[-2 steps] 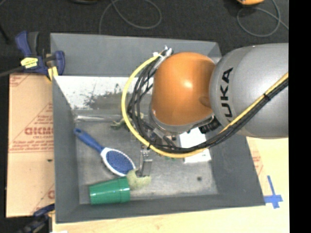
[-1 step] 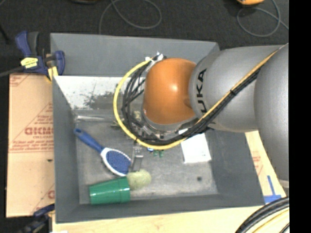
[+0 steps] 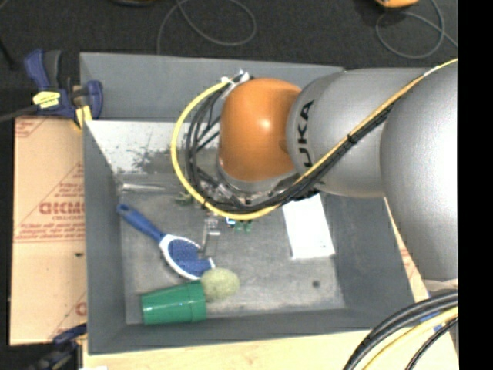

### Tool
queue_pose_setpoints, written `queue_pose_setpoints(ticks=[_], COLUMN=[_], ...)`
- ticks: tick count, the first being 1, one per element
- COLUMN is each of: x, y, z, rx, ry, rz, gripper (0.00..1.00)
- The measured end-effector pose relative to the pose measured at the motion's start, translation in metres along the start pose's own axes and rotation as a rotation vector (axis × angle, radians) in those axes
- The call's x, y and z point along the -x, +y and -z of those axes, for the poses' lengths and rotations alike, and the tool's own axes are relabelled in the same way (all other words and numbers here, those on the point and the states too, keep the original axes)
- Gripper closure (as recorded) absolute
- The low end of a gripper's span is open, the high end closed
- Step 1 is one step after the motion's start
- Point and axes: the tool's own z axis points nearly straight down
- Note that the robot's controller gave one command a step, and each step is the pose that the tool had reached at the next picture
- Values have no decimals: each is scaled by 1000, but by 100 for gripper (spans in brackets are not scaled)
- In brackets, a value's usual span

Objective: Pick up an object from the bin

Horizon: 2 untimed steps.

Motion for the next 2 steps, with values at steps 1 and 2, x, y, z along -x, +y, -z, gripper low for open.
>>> queue_pose_setpoints(ticks=[1,2], x=[14,-1], y=[29,27], z=[-25,-89], rx=[3,2], ry=[0,3], rz=[-8,4], gripper=[0,0])
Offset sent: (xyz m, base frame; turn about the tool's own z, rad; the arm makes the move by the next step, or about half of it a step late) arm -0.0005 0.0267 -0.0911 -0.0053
